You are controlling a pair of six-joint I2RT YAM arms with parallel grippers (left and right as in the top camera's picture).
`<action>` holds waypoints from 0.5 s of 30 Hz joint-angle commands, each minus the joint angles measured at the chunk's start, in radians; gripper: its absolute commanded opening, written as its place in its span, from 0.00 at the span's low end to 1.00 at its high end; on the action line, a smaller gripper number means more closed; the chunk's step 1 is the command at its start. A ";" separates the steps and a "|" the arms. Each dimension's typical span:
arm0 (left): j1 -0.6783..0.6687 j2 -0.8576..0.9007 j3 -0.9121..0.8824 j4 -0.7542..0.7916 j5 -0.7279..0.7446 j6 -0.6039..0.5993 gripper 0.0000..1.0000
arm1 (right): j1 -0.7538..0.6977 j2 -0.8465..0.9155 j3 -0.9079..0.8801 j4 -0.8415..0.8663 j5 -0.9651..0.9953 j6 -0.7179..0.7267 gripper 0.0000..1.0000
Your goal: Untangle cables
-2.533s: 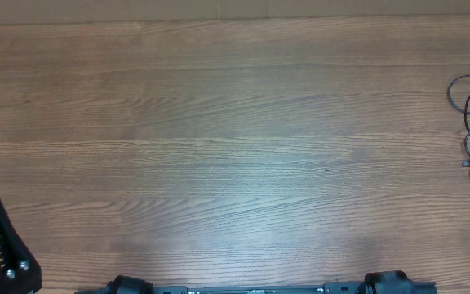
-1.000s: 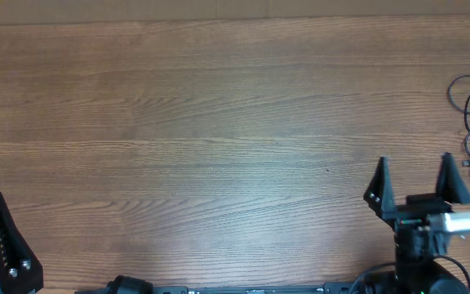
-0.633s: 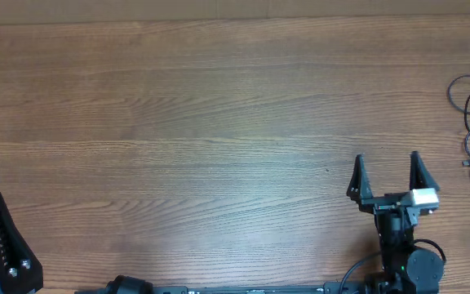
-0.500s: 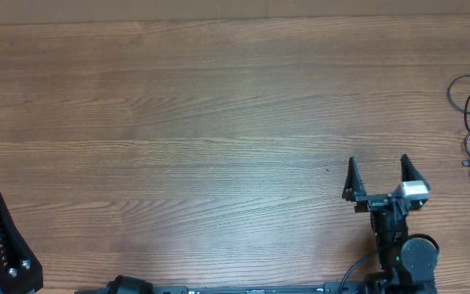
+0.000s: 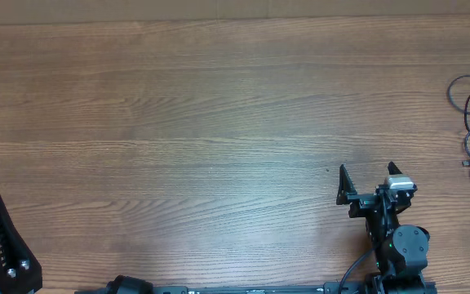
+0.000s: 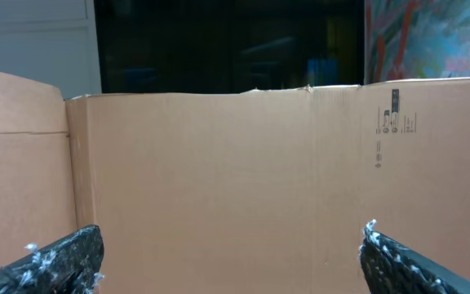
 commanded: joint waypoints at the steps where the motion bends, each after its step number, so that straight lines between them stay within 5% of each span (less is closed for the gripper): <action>1: 0.004 0.007 -0.004 -0.002 -0.014 0.026 1.00 | 0.006 0.014 -0.002 0.003 -0.005 0.005 1.00; 15: 0.004 0.007 -0.004 -0.022 -0.014 0.026 1.00 | 0.006 0.015 -0.002 0.004 -0.005 0.005 1.00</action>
